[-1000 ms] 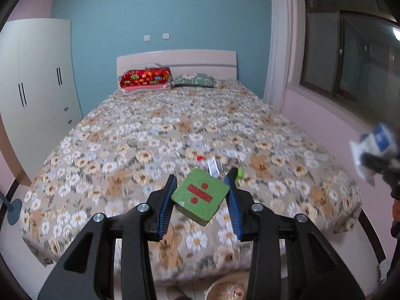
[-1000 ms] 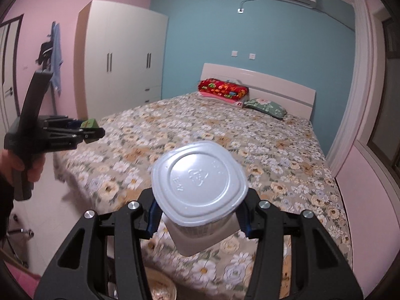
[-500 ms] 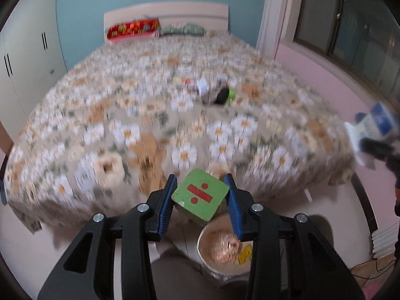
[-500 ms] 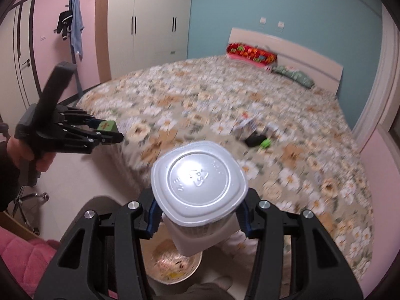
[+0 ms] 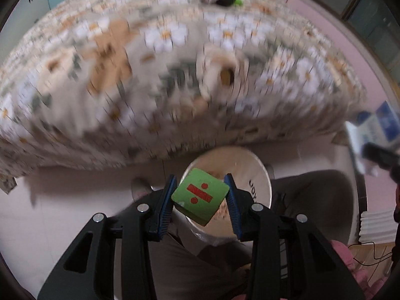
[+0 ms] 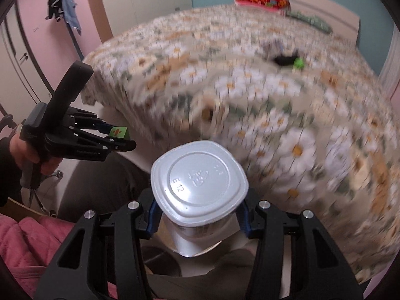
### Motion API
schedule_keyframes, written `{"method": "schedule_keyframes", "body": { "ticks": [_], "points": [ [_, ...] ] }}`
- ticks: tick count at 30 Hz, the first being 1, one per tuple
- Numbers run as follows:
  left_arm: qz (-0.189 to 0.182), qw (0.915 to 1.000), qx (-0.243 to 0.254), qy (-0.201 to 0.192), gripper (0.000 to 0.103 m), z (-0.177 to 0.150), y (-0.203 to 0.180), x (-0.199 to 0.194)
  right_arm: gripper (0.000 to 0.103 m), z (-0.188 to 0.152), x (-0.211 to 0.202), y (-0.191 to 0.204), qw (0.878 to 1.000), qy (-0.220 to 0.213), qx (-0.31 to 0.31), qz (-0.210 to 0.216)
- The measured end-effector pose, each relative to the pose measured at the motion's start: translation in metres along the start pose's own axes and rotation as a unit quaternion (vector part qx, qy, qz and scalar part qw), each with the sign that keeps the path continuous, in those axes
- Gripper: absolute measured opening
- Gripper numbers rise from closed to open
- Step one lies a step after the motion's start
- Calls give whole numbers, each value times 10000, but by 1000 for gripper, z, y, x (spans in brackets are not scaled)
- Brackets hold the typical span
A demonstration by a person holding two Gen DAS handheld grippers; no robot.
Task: Collect trash
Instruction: 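Carry the yogurt cup and green cube in both tools over the trash bin, then open both tools to drop the cup and cube into the bin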
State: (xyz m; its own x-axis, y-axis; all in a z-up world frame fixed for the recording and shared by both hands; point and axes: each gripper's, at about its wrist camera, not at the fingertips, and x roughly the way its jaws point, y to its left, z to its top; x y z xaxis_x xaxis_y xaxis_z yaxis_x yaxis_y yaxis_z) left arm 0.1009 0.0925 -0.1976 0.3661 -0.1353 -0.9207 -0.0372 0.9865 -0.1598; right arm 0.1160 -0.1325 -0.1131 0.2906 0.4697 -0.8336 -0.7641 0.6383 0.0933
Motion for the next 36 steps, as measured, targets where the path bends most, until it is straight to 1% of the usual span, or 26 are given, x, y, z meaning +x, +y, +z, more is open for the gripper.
{"method": "schedule_keyframes", "body": {
  "ticks": [2,7,13,16,18,28,36],
  "points": [
    [-28,9997,5,227,41,-5,-3,21,50,-10,18,-4,9998,172,123,53],
    [84,9980,49,630,41,-12,-9,62,50,-37,61,-11,9969,606,465,180],
    [179,9956,32,918,41,-14,-13,96,50,-64,110,-17,9904,1112,758,313],
    [160,9936,-13,1117,41,-15,-13,115,50,-75,133,-19,9855,1359,936,401],
    [236,9923,-11,1214,41,-17,-13,127,50,-82,148,-19,9818,1543,1020,440],
    [351,9851,16,1681,41,-22,-16,179,50,-99,210,-19,9663,2167,1283,530],
    [373,9781,50,2049,41,-23,-21,220,50,-111,257,-29,9494,2653,1596,538]
  ]
}}
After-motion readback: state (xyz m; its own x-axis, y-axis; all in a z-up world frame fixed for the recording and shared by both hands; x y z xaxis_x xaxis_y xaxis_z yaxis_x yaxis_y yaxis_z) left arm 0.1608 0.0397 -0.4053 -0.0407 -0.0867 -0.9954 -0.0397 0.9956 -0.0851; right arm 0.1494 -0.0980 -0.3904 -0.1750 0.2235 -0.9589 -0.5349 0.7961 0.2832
